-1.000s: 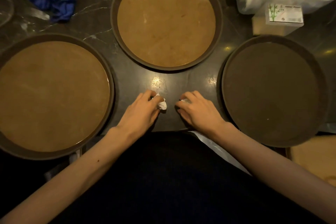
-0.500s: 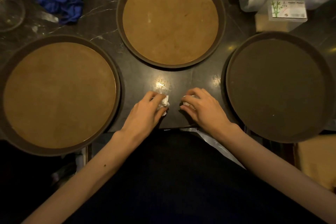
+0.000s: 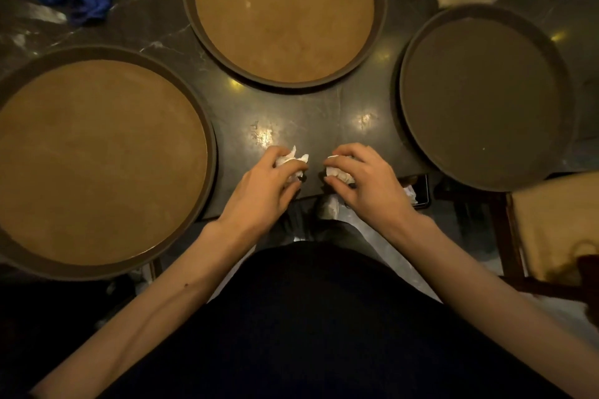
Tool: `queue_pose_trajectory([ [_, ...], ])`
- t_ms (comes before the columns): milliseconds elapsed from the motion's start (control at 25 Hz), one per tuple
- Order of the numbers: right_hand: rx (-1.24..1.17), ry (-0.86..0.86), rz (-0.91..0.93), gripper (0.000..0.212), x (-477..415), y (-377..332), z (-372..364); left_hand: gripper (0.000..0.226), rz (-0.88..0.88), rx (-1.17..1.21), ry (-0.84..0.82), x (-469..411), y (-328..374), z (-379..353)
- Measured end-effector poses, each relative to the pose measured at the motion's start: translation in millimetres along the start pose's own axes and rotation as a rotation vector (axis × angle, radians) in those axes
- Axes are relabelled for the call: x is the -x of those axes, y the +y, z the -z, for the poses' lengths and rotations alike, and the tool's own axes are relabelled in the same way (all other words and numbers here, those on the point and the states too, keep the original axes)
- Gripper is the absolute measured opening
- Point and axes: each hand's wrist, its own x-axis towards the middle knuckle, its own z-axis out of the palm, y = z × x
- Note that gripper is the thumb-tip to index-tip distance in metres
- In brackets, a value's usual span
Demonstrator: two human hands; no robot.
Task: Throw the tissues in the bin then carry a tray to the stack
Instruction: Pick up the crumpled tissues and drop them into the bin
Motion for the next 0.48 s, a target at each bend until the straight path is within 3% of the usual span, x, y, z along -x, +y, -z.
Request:
queue_pose_trajectory([
  [480,-0.076,0.086,0.047,0.023,99,40,24,0.026,-0.012,-0.032,0.142,46,77,-63],
])
